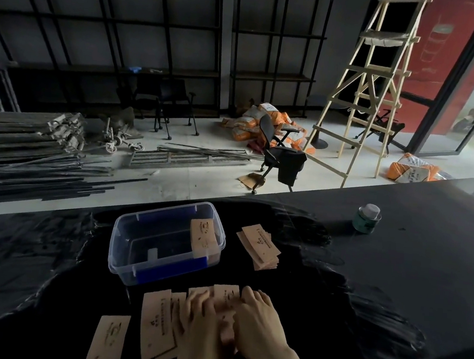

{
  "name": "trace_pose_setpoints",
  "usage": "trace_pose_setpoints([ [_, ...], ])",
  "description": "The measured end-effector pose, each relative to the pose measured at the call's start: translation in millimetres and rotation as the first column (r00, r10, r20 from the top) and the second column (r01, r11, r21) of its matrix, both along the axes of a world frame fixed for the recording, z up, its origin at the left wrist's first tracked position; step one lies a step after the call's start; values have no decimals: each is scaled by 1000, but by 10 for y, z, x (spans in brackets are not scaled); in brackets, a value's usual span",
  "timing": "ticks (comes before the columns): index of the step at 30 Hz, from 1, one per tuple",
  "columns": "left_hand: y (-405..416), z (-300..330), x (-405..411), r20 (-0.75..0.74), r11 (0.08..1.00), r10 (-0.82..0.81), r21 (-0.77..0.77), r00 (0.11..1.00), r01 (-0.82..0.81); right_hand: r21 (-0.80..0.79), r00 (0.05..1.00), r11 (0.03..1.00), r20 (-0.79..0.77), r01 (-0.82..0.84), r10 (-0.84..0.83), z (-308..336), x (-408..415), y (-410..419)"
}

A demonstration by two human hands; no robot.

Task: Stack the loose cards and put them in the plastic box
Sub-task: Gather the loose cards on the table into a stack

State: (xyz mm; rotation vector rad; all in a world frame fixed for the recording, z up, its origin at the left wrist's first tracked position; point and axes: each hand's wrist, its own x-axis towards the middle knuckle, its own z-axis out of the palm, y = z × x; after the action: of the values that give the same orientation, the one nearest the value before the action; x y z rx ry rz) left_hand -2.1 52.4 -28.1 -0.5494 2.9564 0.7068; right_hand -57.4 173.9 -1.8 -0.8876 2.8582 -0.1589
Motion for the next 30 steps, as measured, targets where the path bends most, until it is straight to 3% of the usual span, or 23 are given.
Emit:
trace_pose_setpoints([
  [2, 11, 80, -58, 51, 994, -3, 108, 999, -3, -52, 1000, 998, -8, 17, -17, -15, -29, 49],
  [6, -45, 166, -101, 68, 985, -48, 168, 996, 36, -218, 995, 972, -34, 86, -96, -43, -121, 165],
  [11, -47, 255, -71, 30, 979, -50, 200, 998, 43, -191, 997, 981, 74, 26, -12, -89, -167, 260],
  [15, 9, 270, -51, 30, 994, -100, 51, 995, 98, -189, 1000, 982, 11, 8, -6, -188, -170, 287],
  [19, -16, 272, -106, -61, 990, -96, 94, 993, 102, -250, 997, 968, -70, 11, -30, -249, -171, 328],
  [26, -113, 190, -83, -234, 958, -218, 132, 947, 253, -328, 988, 942, -153, -65, 15, -274, -117, 421],
  [30, -267, 102, 67, -437, 981, 24, 185, 899, 63, -414, 983, 909, -180, -52, -26, -371, -60, 441],
])
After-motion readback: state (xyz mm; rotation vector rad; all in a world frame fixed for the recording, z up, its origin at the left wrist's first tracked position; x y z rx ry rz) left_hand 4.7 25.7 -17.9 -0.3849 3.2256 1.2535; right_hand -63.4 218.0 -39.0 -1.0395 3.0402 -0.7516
